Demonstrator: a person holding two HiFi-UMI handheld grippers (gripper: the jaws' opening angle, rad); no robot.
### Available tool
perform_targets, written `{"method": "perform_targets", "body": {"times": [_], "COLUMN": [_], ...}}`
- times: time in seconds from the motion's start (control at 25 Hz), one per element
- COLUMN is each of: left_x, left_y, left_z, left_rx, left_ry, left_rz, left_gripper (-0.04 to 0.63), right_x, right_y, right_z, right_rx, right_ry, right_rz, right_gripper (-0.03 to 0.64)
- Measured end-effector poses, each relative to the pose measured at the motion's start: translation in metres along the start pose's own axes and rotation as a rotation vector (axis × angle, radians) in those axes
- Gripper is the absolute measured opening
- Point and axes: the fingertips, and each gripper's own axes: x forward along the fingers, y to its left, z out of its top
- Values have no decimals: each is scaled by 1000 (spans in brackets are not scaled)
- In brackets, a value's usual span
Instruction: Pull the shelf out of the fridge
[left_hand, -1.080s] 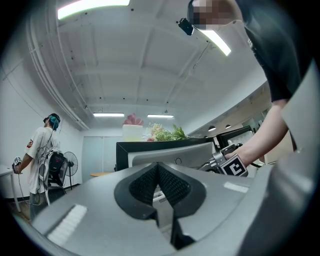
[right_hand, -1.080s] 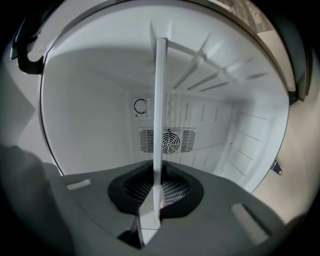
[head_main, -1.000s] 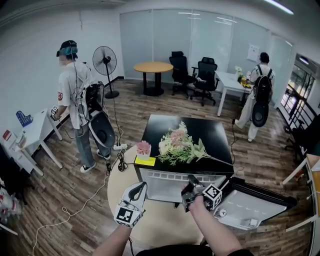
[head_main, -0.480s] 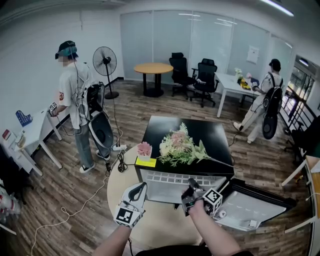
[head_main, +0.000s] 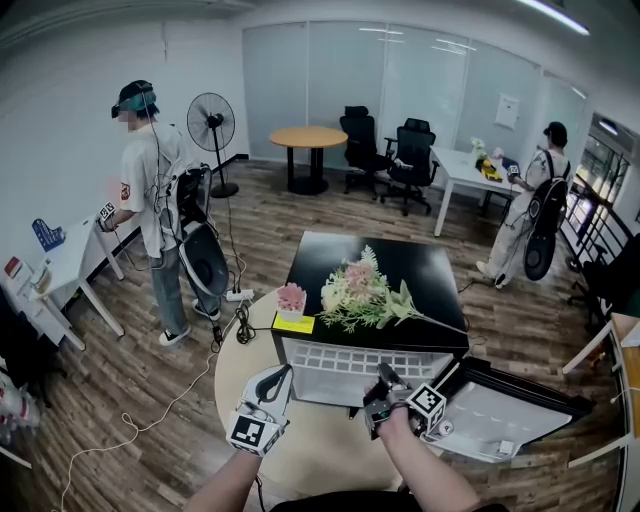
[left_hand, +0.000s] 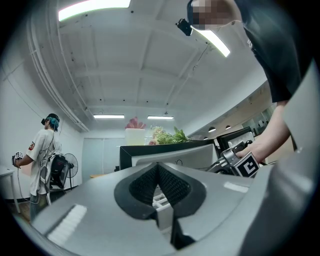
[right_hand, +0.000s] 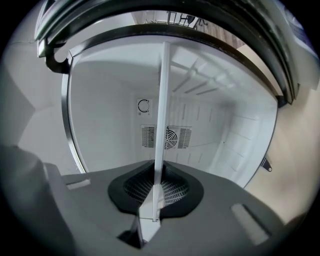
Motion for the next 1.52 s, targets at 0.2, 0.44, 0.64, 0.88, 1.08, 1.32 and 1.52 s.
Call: {"method": "perform_targets", "body": {"times": [0.2, 0.44, 0.64, 0.88, 1.08, 1.32, 1.52], "left_x": [-2, -6, -10, -15, -20, -23, -24], "left_y": [-1, -7, -12, -13, -13, -15, -14], "left_z": [2, 3, 3, 7, 8, 10, 11], "left_rx": [2, 2, -8, -2, 1, -5, -4], "left_ry": [-7, -9, -17, -18, -22, -16, -15], "left_rz": [-5, -15, -29, -25, -32, -33, -37], "left_gripper": [0, 0, 0, 0, 0, 0, 0], "right_x": [-5, -18, -27, -35, -42, -47, -56], "right_y": [0, -1, -2, -2, -1, 2, 1], "right_z": [-4, -10, -15, -19, -22, -26, -30], "right_rx": [-2, -13, -14, -22, -33, -31, -25], "right_ry": [-4, -10, -12, -14, -20, -23, -27], "right_rz": [-1, -16, -33, -34, -44, -16, -45], "right_gripper": [35, 35, 35, 35, 37, 37, 35]}}
